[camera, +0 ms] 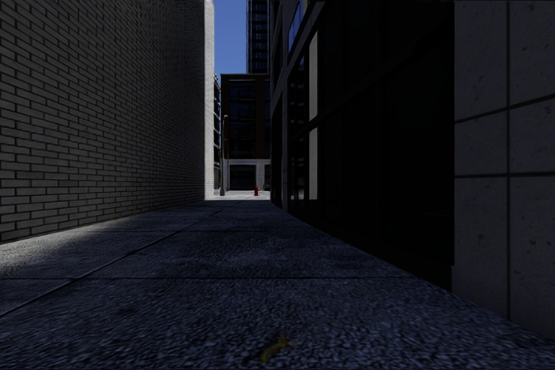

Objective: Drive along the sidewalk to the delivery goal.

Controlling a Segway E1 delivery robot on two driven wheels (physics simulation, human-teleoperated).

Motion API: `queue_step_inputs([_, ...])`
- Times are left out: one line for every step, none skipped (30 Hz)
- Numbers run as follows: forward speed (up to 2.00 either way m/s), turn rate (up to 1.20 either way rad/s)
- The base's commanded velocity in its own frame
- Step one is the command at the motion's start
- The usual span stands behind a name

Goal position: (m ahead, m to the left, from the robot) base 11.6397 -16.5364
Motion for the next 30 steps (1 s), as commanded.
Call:
queue_step_inputs([2.00, 0.78])
queue_step_inputs([2.00, 0.63])
queue_step_inputs([2.00, 0.60])
queue_step_inputs([2.00, 0.60])
queue_step_inputs([2.00, 0.59])
queue_step_inputs([2.00, 0.51])
queue_step_inputs([2.00, 0.00])
queue_step_inputs([2.00, 0.00])
queue_step_inputs([2.00, 0.00])
queue_step_inputs([2.00, 0.00])
queue_step_inputs([2.00, 0.00])
queue_step_inputs([2.00, 0.00])
queue_step_inputs([2.00, 0.00])
queue_step_inputs([2.00, 0.00])
queue_step_inputs([2.00, 0.00])
queue_step_inputs([2.00, 0.00])
queue_step_inputs([2.00, 0.00])
queue_step_inputs([2.00, 0.00])
queue_step_inputs([2.00, 0.00])
queue_step_inputs([2.00, 0.00])
queue_step_inputs([2.00, 0.00])
queue_step_inputs([2.00, 0.00])
queue_step_inputs([2.00, 0.00])
queue_step_inputs([2.00, 0.00])
queue_step_inputs([2.00, 0.00])
queue_step_inputs([2.00, 0.00])
queue_step_inputs([2.00, 0.00])
queue_step_inputs([2.00, 0.00])
queue_step_inputs([2.00, 0.00])
queue_step_inputs([2.00, 0.00])
